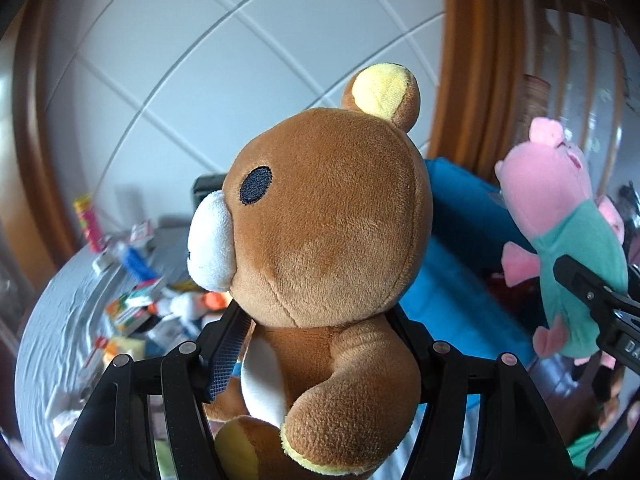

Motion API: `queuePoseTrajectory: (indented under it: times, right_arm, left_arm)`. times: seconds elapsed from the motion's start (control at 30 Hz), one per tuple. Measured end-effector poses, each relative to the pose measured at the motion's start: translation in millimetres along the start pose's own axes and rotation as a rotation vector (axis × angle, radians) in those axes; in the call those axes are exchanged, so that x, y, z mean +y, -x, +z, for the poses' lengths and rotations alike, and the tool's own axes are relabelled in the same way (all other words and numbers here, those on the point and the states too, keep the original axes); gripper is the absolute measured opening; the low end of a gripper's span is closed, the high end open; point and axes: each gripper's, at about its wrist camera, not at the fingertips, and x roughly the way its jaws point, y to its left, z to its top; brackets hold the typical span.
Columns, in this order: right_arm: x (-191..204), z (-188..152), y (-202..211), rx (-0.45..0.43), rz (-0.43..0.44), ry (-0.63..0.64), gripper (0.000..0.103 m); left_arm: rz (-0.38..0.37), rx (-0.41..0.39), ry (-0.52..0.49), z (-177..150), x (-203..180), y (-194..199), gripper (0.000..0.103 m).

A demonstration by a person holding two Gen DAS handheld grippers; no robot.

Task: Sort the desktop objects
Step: 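Lift the brown bear with the left tool while the right tool lifts the green pig toward the crate, then open the left tool over the crate dropping the bear while the right tool releases the green pig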

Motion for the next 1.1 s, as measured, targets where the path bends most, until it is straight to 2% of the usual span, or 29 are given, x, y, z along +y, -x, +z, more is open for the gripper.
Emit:
queuePoseTrajectory:
  times: [0.17, 0.27, 0.4, 0.5, 0.73, 0.93, 1.1]
  right_arm:
    - [-79, 2, 9, -0.006, -0.044, -0.025, 0.087]
    - [-129, 7, 13, -0.018, -0.057, 0.009, 0.087]
    - [-179, 16, 4, -0.006, -0.026, 0.063, 0.087]
    - [-215, 23, -8, 0.019, -0.015, 0.072, 0.087]
    - [-256, 20, -57, 0.096, 0.023, 0.056, 0.087]
    - [-262, 10, -109, 0.22, 0.063, 0.061, 0.087]
    - [-260, -6, -144, 0.347, 0.086, 0.092, 0.087]
  left_arm:
    - [-0.054, -0.037, -0.044, 14, -63, 1, 0.066]
    - [-0.031, -0.083, -0.033, 29, -102, -6, 0.066]
    - [-0.02, -0.067, -0.034, 47, -168, -22, 0.066]
    - [0.009, -0.004, -0.055, 52, -211, -43, 0.066]
    - [0.015, 0.142, -0.079, 41, -262, -93, 0.066]
    - [0.039, 0.303, -0.076, 36, -266, -155, 0.066]
    - [0.049, 0.388, -0.048, 24, -259, -181, 0.066]
